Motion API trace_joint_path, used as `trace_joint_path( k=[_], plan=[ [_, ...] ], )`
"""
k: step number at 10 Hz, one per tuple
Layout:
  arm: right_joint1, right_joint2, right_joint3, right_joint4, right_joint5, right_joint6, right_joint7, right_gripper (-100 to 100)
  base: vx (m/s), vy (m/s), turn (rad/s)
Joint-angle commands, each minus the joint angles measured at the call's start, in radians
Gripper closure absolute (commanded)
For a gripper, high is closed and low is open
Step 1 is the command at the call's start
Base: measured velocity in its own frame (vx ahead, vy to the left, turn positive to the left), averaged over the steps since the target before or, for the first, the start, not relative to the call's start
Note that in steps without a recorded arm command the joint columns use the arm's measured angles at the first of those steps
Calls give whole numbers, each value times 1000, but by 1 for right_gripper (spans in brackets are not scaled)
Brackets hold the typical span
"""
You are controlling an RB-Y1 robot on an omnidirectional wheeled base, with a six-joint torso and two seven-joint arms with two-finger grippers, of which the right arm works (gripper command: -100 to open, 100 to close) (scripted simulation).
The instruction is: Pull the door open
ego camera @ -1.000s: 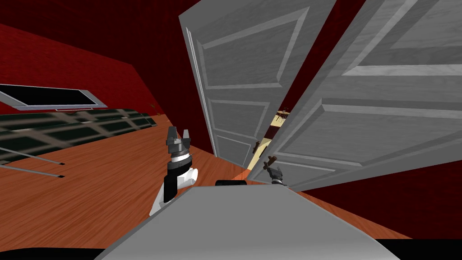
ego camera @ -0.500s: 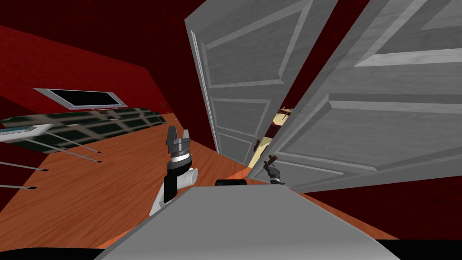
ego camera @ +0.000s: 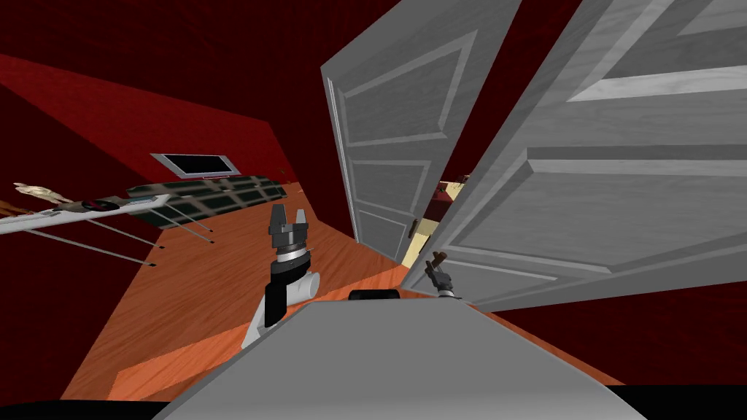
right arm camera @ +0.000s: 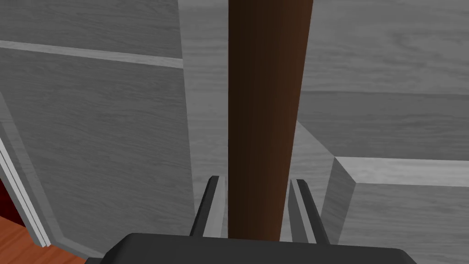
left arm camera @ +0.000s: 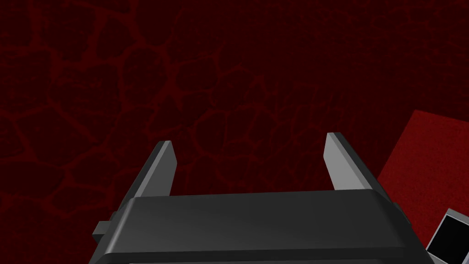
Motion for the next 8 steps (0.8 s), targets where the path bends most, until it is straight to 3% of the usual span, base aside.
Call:
trace_joint_path(
  k=[1, 3, 4, 8],
  plan=[
    [1, -26, 18, -3, 12, -24, -28, 100, -217, -50, 165],
    [4, -49, 53, -15, 33, -46, -60, 100, -232, -56, 173],
    [4, -38, 46, -11, 27, -35, -48, 100, -102, -32, 49],
    [22, -78, 99, 1, 56, -95, -101, 100, -218, -44, 143]
  ],
)
